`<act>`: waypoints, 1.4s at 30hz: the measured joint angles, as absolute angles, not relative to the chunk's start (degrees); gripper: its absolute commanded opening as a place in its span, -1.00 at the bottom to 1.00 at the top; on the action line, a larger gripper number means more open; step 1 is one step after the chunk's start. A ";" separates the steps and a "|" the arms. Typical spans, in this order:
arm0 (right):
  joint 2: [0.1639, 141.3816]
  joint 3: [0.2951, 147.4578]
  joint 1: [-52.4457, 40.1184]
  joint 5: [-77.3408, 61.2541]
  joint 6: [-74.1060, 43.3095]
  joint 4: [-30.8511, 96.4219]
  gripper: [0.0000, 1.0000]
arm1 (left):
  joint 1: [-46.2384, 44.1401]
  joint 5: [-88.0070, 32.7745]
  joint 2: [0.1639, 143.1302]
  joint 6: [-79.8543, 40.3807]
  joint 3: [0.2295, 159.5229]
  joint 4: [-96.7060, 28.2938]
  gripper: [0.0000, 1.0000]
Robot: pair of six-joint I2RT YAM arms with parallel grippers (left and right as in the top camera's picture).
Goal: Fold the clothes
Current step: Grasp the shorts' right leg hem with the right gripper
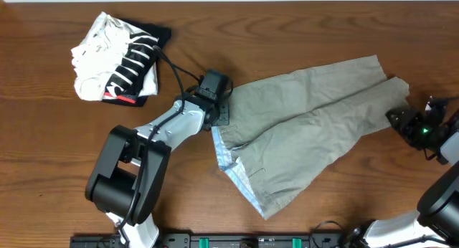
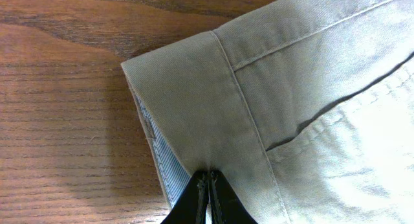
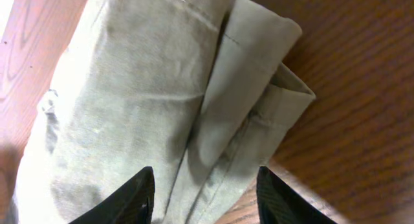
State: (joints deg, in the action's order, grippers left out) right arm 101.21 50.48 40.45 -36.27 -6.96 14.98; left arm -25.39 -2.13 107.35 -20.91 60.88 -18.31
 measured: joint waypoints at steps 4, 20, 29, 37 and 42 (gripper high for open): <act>101.21 50.48 40.45 -36.49 -6.94 13.76 -0.28 | -25.39 -2.15 107.37 -20.91 60.88 -18.33 -0.87; 101.21 48.75 40.45 -36.42 -7.40 9.19 -0.41 | -25.39 -2.13 107.37 -20.91 60.88 -18.35 -0.87; 101.21 46.22 40.45 -35.99 -9.91 4.45 -0.39 | -25.39 -2.13 107.37 -20.91 60.88 -18.35 -0.87; 101.21 45.87 40.42 -35.99 -10.46 3.55 -0.41 | -25.39 -2.13 107.35 -20.91 60.88 -18.37 -0.88; 101.21 45.87 40.36 -35.97 -10.52 3.09 -0.41 | -25.39 -2.13 107.35 -20.91 60.88 -18.35 -0.86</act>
State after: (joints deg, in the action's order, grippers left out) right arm 101.21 45.87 40.36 -35.97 -10.52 3.09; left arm -25.39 -2.13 107.35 -20.91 60.88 -18.35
